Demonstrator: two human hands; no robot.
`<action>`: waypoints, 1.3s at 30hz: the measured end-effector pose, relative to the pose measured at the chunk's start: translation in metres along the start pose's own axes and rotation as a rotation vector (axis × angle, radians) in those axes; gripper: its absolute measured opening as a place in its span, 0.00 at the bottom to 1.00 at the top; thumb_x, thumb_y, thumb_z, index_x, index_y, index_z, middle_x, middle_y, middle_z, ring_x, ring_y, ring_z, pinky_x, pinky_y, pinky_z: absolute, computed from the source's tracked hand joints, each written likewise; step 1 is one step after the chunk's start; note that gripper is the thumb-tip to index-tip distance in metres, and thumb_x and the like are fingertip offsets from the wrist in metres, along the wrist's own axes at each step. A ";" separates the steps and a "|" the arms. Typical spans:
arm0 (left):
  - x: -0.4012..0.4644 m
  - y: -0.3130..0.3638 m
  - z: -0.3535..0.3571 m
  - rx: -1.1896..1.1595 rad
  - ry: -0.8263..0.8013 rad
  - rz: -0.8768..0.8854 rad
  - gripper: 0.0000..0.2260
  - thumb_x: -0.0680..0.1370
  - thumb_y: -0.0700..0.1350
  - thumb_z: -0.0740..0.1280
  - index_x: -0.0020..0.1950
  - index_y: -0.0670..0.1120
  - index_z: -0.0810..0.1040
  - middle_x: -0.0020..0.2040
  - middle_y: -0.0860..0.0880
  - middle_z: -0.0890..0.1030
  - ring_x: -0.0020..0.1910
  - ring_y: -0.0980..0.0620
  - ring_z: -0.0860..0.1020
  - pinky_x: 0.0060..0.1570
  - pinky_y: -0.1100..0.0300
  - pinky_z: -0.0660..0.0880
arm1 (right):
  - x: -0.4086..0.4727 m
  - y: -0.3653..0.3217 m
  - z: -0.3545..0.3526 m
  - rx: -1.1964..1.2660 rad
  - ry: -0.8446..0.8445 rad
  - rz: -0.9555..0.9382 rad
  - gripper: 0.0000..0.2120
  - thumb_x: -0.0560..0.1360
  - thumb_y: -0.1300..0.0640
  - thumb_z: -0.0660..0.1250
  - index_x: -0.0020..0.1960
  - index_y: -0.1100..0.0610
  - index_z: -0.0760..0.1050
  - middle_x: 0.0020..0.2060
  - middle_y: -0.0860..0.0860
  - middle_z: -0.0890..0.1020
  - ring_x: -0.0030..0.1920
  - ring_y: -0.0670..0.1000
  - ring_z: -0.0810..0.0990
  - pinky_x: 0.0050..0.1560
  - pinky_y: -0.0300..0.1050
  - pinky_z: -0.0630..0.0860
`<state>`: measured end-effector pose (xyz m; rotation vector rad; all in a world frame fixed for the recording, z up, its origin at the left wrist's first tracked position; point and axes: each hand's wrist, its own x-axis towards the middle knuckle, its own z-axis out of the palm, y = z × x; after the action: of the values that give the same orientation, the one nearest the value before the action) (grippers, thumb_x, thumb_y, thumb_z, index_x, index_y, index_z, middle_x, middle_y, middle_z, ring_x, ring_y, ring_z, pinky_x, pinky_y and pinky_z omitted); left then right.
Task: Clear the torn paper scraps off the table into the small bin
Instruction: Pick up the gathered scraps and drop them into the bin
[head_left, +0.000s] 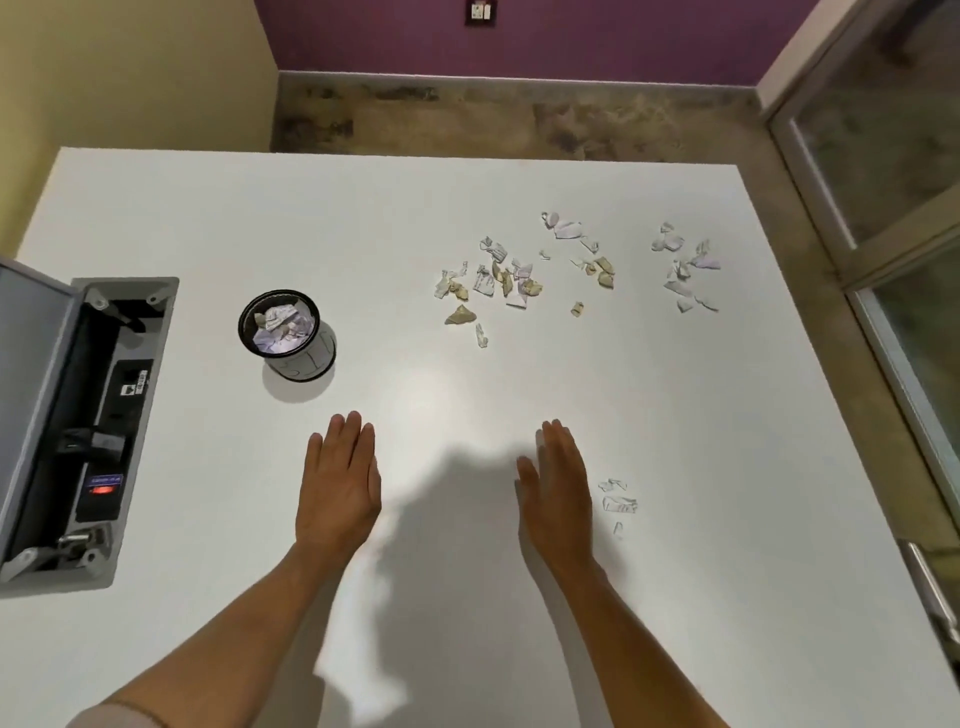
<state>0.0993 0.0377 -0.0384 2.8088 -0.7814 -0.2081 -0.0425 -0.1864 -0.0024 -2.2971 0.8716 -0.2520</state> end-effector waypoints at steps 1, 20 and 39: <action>-0.001 0.011 0.000 -0.019 -0.003 0.034 0.22 0.81 0.45 0.50 0.71 0.39 0.70 0.73 0.40 0.68 0.74 0.38 0.63 0.72 0.41 0.58 | -0.011 0.013 -0.005 -0.029 0.010 0.040 0.26 0.81 0.47 0.57 0.76 0.55 0.61 0.76 0.48 0.62 0.77 0.46 0.55 0.75 0.49 0.60; 0.034 0.148 0.036 -0.055 -0.095 0.116 0.24 0.84 0.52 0.48 0.79 0.46 0.59 0.79 0.48 0.58 0.79 0.47 0.51 0.77 0.45 0.45 | -0.032 0.071 -0.009 -0.532 -0.056 0.284 0.41 0.78 0.32 0.44 0.78 0.63 0.48 0.78 0.59 0.52 0.78 0.57 0.49 0.73 0.70 0.46; 0.036 0.153 0.034 -0.030 -0.030 0.066 0.23 0.81 0.51 0.55 0.75 0.47 0.66 0.73 0.47 0.69 0.75 0.46 0.64 0.73 0.47 0.57 | 0.054 0.083 -0.032 -0.243 0.015 0.030 0.30 0.82 0.43 0.38 0.78 0.58 0.51 0.78 0.53 0.55 0.78 0.51 0.50 0.76 0.56 0.51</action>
<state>0.0480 -0.1150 -0.0359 2.7531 -0.8686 -0.2493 -0.0570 -0.2850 -0.0341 -2.5054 0.9898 -0.1579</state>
